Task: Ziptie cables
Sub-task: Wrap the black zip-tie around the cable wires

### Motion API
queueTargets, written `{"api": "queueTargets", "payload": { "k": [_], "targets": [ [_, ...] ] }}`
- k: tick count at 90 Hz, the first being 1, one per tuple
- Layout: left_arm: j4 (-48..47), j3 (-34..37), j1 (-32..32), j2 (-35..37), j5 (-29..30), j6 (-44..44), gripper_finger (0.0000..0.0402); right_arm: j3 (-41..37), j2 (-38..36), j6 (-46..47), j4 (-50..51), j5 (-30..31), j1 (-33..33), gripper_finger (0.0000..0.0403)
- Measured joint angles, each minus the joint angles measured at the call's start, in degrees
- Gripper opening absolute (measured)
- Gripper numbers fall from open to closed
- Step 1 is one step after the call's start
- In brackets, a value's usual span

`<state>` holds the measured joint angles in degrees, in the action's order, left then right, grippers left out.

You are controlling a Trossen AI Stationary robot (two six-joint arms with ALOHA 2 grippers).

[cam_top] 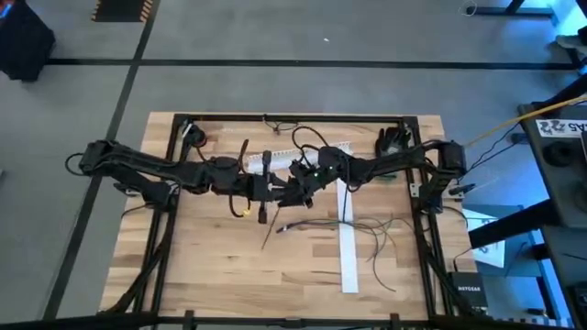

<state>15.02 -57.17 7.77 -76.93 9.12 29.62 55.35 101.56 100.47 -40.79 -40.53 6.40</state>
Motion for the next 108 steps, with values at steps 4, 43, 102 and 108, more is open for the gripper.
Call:
{"api": "queueTargets", "payload": {
  "k": [4,43,102,108],
  "targets": [
    [-0.11,0.02,0.00,0.00,0.01,0.19,0.0000,0.00,0.00,-0.29,1.68,-0.55,0.04,0.0183],
    [-1.43,-0.17,0.52,4.41,1.98,-2.71,0.0000,-0.01,-0.98,-11.43,4.66,3.48,7.21,0.0184],
    [-11.72,-0.15,0.85,10.11,0.08,8.15,0.0000,-0.10,-5.57,-15.71,4.29,12.86,0.24,0.0184],
    [-11.36,-0.15,0.85,9.42,0.10,14.22,0.0000,0.00,-5.33,-15.32,3.86,13.71,-0.01,0.0184]
  ]
}}
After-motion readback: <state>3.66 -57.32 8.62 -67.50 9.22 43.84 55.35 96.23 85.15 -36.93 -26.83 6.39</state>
